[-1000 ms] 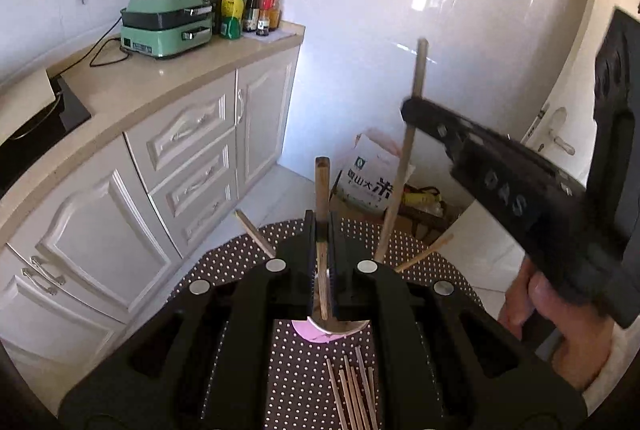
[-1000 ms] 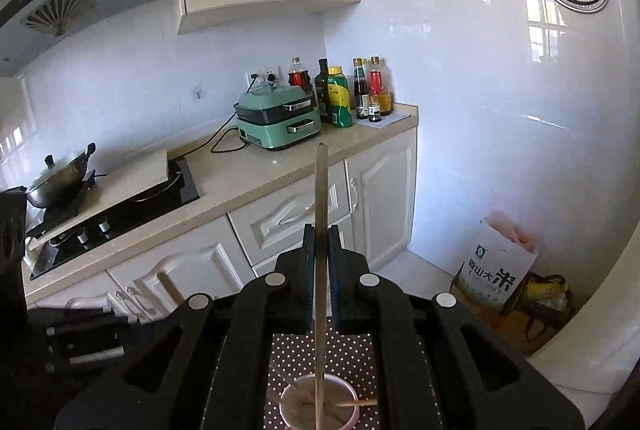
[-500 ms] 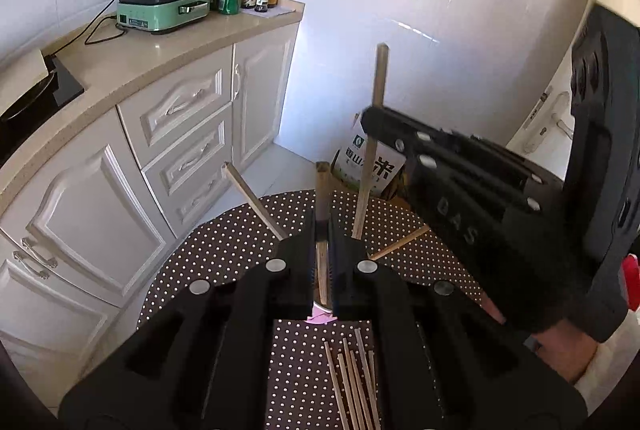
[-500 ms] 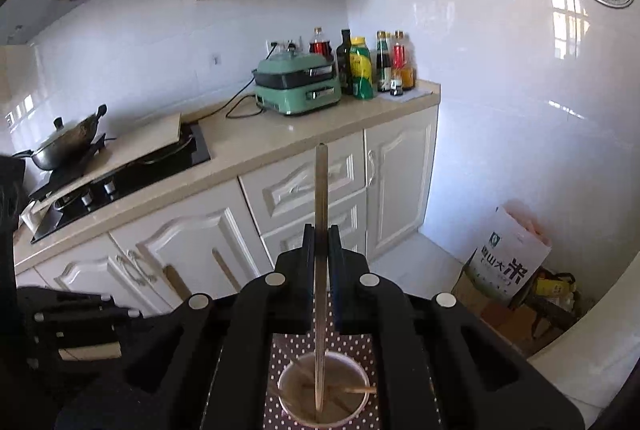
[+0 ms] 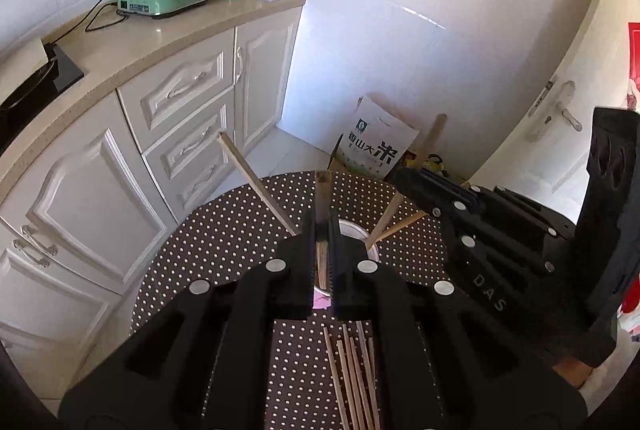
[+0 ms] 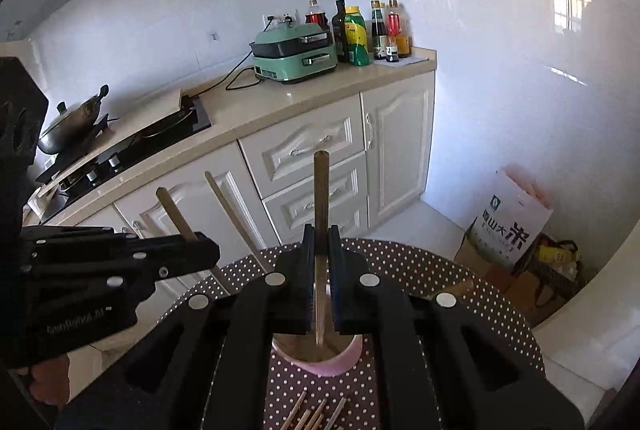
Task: Organize utensils
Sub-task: 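Lower the left gripper's stick into the cup while the right gripper lowers its stick, then open both grippers and move them down to the sticks on the table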
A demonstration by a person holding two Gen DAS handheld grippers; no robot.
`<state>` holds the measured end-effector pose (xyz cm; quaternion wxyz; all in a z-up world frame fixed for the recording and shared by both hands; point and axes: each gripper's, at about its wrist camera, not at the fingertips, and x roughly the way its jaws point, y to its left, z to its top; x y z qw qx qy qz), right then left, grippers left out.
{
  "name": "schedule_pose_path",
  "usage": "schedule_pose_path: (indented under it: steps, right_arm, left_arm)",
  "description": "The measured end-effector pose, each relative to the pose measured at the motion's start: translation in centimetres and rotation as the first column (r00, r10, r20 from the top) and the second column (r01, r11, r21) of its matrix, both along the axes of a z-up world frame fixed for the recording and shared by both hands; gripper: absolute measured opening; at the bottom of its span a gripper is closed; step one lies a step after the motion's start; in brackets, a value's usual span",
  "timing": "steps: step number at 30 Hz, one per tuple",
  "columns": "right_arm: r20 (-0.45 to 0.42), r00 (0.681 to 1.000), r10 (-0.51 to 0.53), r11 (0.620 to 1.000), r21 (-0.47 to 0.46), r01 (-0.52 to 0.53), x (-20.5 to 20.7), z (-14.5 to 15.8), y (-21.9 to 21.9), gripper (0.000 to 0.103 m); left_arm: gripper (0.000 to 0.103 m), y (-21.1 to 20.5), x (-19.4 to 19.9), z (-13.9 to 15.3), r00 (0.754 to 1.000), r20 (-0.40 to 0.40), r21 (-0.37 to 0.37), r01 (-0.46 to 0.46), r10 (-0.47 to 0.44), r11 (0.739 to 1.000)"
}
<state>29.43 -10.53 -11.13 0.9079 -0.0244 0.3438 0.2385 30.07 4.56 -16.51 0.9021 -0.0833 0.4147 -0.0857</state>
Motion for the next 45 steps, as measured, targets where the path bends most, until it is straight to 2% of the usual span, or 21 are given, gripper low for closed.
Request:
schedule_pose_path:
  steps: [14, 26, 29, 31, 34, 35, 45]
  right_arm:
    - [-0.021, 0.999, -0.037, 0.999, 0.03, 0.038, -1.2, -0.2, -1.5, 0.006]
    - [-0.082, 0.995, -0.058, 0.996, 0.061, 0.063, -2.5, 0.1, -2.9, 0.009]
    - [-0.083, 0.995, -0.062, 0.995, 0.068, 0.068, -3.1, 0.5, -3.2, 0.016]
    - [-0.08, 0.995, -0.063, 0.995, 0.073, 0.069, -3.4, 0.7, -3.6, 0.019]
    - [-0.081, 0.995, -0.064, 0.994, 0.081, 0.071, -3.9, 1.0, -4.0, 0.02]
    - [-0.08, 0.995, -0.065, 0.994, 0.084, 0.072, -4.2, 1.2, -4.2, 0.021]
    - [-0.096, 0.993, -0.074, 0.993, 0.086, 0.082, -6.2, 1.4, -5.9, 0.021]
  left_arm:
    - [0.006, 1.1, -0.9, 0.1, 0.998, -0.031, -0.052, -0.049, 0.048, 0.997]
    - [0.007, 0.4, -1.9, 0.3, 0.995, -0.07, -0.037, -0.069, 0.066, 0.997]
    - [0.008, 0.3, -2.5, 0.5, 0.995, -0.065, -0.037, -0.075, 0.072, 0.997]
    - [0.011, 0.3, -2.8, 0.6, 0.995, -0.065, -0.036, -0.077, 0.074, 0.996]
    - [0.036, 0.3, -3.4, 0.8, 0.994, -0.061, -0.034, -0.092, 0.09, 0.995]
    - [0.049, 0.2, -3.7, 1.0, 0.994, -0.051, -0.029, -0.101, 0.099, 0.994]
    - [0.052, -0.3, -6.4, 1.4, 0.992, -0.034, -0.024, -0.118, 0.118, 0.993]
